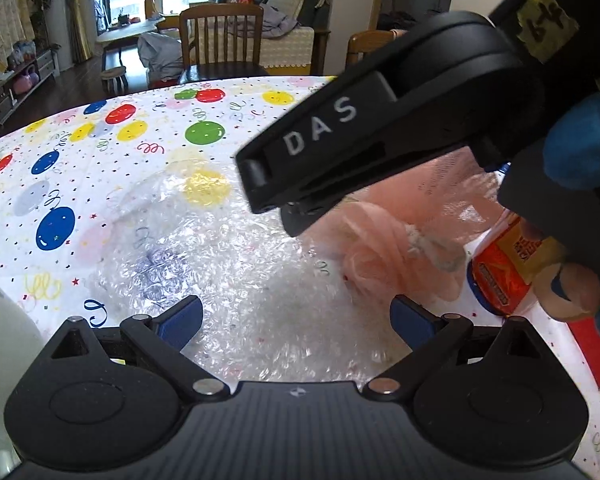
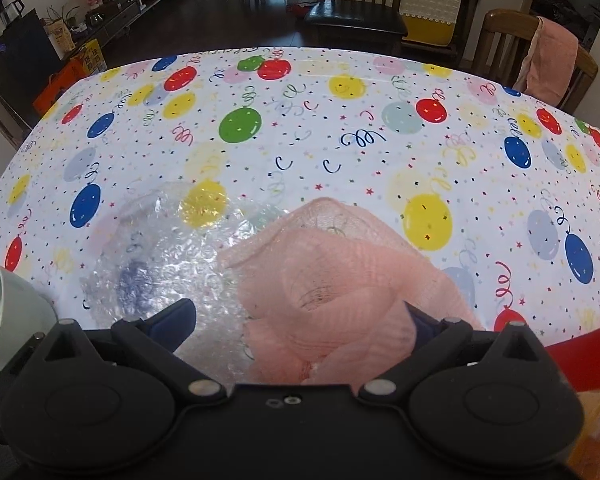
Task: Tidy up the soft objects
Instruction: 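Grasp the bubble wrap with the left gripper while the right grasps the pink bath puff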
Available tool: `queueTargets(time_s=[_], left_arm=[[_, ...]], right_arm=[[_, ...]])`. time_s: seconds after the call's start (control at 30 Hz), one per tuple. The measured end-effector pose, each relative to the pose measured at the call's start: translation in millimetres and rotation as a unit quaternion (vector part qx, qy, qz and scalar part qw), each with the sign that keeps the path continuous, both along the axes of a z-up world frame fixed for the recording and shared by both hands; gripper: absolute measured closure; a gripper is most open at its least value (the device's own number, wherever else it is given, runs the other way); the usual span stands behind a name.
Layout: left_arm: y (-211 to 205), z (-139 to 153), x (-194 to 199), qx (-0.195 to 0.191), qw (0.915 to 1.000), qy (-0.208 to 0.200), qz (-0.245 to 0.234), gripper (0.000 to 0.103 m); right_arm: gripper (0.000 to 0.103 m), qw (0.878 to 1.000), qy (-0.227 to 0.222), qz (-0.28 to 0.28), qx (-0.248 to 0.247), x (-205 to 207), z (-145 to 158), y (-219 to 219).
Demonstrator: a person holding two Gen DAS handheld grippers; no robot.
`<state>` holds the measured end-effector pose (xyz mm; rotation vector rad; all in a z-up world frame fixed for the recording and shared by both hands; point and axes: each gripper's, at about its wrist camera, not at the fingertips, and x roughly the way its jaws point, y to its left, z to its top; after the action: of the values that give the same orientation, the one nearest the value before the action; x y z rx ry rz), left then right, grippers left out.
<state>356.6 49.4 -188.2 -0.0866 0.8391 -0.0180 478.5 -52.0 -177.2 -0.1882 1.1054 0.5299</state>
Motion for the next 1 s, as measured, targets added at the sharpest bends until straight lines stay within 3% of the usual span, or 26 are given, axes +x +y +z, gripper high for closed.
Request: queueTargets(time_s=[0.1,0.17,0.33,0.43,0.7,0.8,1.0], left_arm=[[2,-2,1,0.007,0.9999,0.001,0.01,0.008],[4,-3,2,0.007,0.9998,0.006,0.017,0.023],[1,-2,0,0.045,0.9986,0.009,0.026,0.048],[6,1,-2,0.048,0.9979,0.011,0.042,0.068],[26,13,-12,0.025,0.9972,0.01,0.07,0.083],[27,23,-20,0.014,0.9975,0.002,0.069,0.085],[25,46,-42,0.006,0.998,-0.025,0.058,0.085]], right_arm=[[0.003,1.0,-0.004,-0.001,-0.002,1,-2,-1],[0.006,1.0,-0.006,0.002,-0.004,0,-2,-1],[0.018,1.0,-0.014,0.009,-0.012,-4,-4,1],[0.033,1.0,-0.025,0.01,-0.014,-6,0,1],[0.073,0.998,-0.051,0.02,0.006,-19,20,-5],[0.08,0.998,-0.055,0.022,0.019,-27,30,-11],[0.082,0.994,-0.094,0.042,0.036,-59,60,-24]])
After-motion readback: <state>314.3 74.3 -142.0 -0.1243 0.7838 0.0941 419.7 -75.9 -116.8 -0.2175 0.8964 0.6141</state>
